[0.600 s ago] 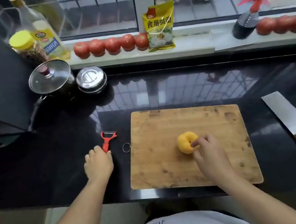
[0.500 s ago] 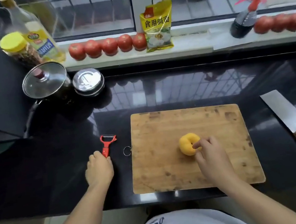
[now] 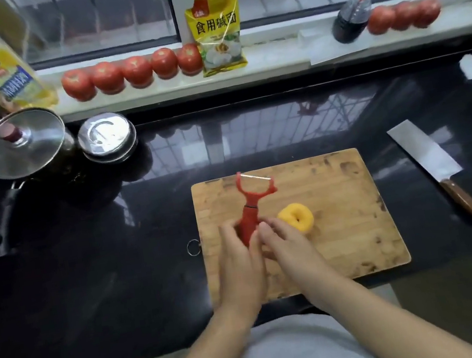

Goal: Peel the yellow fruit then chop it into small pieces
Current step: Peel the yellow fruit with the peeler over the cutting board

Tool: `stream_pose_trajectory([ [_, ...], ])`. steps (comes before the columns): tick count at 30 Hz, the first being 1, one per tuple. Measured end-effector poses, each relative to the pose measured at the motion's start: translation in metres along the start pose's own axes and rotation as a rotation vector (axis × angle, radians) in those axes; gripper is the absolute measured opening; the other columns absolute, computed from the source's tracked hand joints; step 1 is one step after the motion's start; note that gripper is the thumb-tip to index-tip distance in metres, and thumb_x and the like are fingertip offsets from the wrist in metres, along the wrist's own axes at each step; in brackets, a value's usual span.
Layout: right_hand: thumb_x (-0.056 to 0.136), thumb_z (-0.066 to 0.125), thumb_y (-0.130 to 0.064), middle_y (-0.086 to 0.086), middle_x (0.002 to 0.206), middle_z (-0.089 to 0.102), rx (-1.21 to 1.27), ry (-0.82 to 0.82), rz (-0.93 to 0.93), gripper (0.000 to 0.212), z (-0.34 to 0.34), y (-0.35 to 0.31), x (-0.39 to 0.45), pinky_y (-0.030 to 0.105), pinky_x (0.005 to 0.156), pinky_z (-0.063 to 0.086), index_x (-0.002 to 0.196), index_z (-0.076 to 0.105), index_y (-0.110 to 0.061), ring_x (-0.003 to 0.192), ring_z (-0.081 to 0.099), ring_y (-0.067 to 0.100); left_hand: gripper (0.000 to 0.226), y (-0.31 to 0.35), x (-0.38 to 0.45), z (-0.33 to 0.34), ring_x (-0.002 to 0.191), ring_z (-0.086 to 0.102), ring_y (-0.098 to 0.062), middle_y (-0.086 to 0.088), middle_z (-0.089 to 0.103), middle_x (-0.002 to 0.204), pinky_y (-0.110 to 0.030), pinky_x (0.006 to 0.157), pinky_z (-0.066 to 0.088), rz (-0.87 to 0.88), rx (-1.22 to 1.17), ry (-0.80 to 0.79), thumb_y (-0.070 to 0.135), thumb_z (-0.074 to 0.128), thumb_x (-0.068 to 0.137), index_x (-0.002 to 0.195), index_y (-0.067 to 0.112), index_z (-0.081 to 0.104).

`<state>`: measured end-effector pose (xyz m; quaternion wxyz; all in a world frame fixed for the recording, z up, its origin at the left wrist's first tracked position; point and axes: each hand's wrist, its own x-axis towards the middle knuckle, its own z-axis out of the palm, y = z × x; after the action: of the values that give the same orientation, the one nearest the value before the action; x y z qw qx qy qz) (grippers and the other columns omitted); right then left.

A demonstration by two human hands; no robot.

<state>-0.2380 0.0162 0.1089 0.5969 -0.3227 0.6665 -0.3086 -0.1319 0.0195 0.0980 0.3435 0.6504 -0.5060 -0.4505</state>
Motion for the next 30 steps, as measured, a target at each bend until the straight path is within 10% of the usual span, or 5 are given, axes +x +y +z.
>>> stream_pose_trajectory([
  [7, 0.109, 0.044, -0.032, -0.007, 0.076, 0.066, 0.188, 0.217, 0.016, 0.028, -0.12, -0.001, 0.016, 0.031, 0.073, 0.045, 0.104, 0.067, -0.016, 0.082, 0.059, 0.018, 0.03, -0.011, 0.012, 0.07, 0.107, 0.057, -0.02, 0.002, 0.05, 0.129, -0.027, 0.09, 0.052, 0.688, 0.432, -0.356, 0.018, 0.055, 0.1, 0.13, 0.015, 0.056],
  [11, 0.108, 0.046, -0.039, 0.006, 0.083, 0.068, -0.168, 0.147, 0.128, 0.035, -0.216, 0.02, 0.026, 0.037, 0.073, 0.045, 0.11, 0.068, -0.011, 0.08, 0.064, 0.029, 0.062, -0.028, 0.036, 0.086, 0.149, 0.023, -0.027, -0.003, 0.015, 0.166, -0.043, 0.118, 0.032, 0.316, 0.811, -0.495, 0.034, 0.059, 0.102, 0.156, 0.028, 0.03],
  [18, 0.103, 0.039, -0.058, -0.01, 0.105, 0.067, -0.564, -0.008, 0.067, 0.034, -0.252, 0.02, 0.018, 0.032, 0.077, 0.051, 0.112, 0.056, -0.031, 0.094, 0.064, 0.01, 0.076, -0.021, 0.062, 0.119, 0.143, 0.039, -0.031, -0.004, 0.016, 0.168, -0.041, 0.108, 0.045, 0.269, 0.975, -0.528, 0.034, 0.069, 0.094, 0.158, 0.03, 0.027],
  [24, 0.102, 0.046, -0.053, -0.002, 0.081, 0.066, -0.721, -0.098, -0.159, 0.023, -0.246, 0.01, 0.015, 0.037, 0.065, 0.046, 0.088, 0.057, -0.039, 0.069, 0.057, 0.011, 0.05, 0.008, 0.04, 0.09, 0.104, 0.066, -0.017, 0.009, 0.065, 0.123, -0.037, 0.09, 0.058, -0.047, 0.202, -0.417, 0.031, 0.081, 0.082, 0.127, 0.04, 0.06],
  [30, 0.106, 0.051, -0.026, -0.024, 0.095, 0.064, -0.73, -0.205, -0.389, 0.022, -0.231, -0.017, 0.009, 0.02, 0.074, 0.045, 0.098, 0.06, -0.044, 0.089, 0.06, 0.004, 0.051, 0.027, 0.001, 0.056, 0.091, 0.065, -0.005, 0.017, 0.062, 0.111, -0.02, 0.066, 0.054, -0.07, -0.013, -0.315, 0.014, 0.086, 0.081, 0.112, 0.038, 0.054],
])
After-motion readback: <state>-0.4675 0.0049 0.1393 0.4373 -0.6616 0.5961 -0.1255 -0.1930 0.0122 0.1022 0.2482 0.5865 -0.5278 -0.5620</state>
